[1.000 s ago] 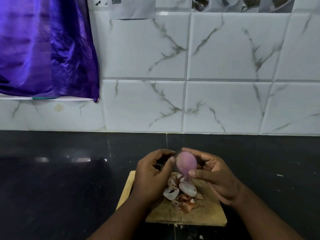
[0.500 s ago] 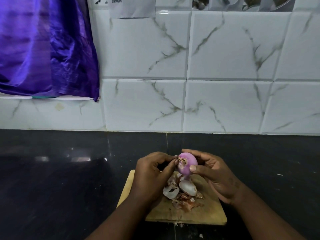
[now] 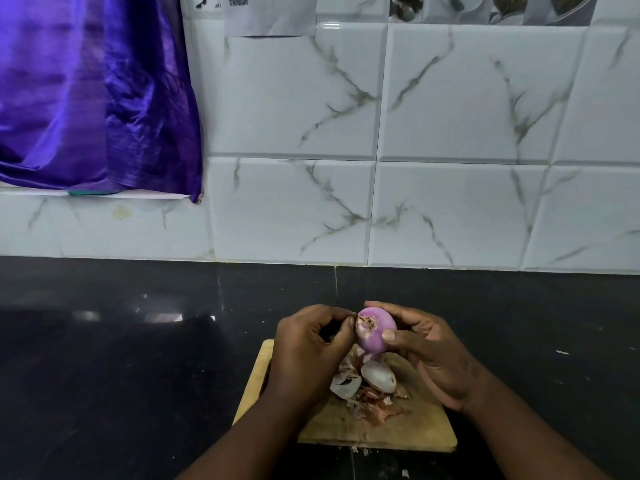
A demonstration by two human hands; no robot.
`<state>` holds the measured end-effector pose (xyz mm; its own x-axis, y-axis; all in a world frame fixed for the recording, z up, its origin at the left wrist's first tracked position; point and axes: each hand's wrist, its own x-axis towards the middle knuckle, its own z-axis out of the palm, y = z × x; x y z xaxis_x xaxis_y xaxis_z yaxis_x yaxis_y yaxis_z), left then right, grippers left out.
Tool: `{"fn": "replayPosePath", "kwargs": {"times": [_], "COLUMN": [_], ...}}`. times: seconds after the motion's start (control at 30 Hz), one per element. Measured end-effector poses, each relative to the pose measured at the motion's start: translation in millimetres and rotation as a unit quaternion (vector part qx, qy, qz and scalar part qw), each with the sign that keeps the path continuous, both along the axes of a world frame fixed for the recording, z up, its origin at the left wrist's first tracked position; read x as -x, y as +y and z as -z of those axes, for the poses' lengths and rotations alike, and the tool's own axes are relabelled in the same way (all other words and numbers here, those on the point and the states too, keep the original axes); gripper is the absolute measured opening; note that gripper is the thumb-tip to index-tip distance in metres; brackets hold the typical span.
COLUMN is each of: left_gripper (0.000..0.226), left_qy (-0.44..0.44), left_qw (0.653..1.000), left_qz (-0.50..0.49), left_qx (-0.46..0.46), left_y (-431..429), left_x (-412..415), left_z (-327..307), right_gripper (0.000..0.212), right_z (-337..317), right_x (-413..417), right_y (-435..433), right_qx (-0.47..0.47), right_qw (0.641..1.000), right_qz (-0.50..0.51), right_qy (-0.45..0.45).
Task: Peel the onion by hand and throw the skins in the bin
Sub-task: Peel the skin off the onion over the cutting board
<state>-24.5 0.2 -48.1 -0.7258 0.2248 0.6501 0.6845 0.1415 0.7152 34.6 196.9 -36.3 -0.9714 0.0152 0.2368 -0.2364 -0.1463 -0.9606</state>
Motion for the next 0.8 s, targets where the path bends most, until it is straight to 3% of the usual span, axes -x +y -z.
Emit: {"fn": "replayPosePath", "kwargs": {"times": [0.13,0.27,0.6,0.8], "left_gripper": [0.019,0.019,0.015,0.019], "left_qy": [-0.07,-0.047,-0.007,-0.047], "left_qw": [0.996,0.998,0.996,0.996], "left_qz": [0.037,0.043,-0.056,-0.059], "left_qx": [-0.037,-0.02,0.064,0.044], "left_y": [0.6,-1.5,1.6,2.2], "left_x": [1.6,-2.9,-3.3,1.7], "left_z": [0.4,-1.6,-2.4,-0.2], "right_gripper": [0.054,0.057,0.053,0.058], "right_z": [-0.2,-1.3,0.6,-1.9], "right_x": [0.6,0.2,-2.0,-0.8], "right_y": [-0.1,1.0,-2.8,-1.8], "right_qx": [0.009,0.017,-0.099,0.003], "right_qw": [1.0,1.0,0.99,0.998], "right_qz": [0.002,0.02,0.081,0.024], "right_qy": [0.003,0.011,0.056,0.057]}}
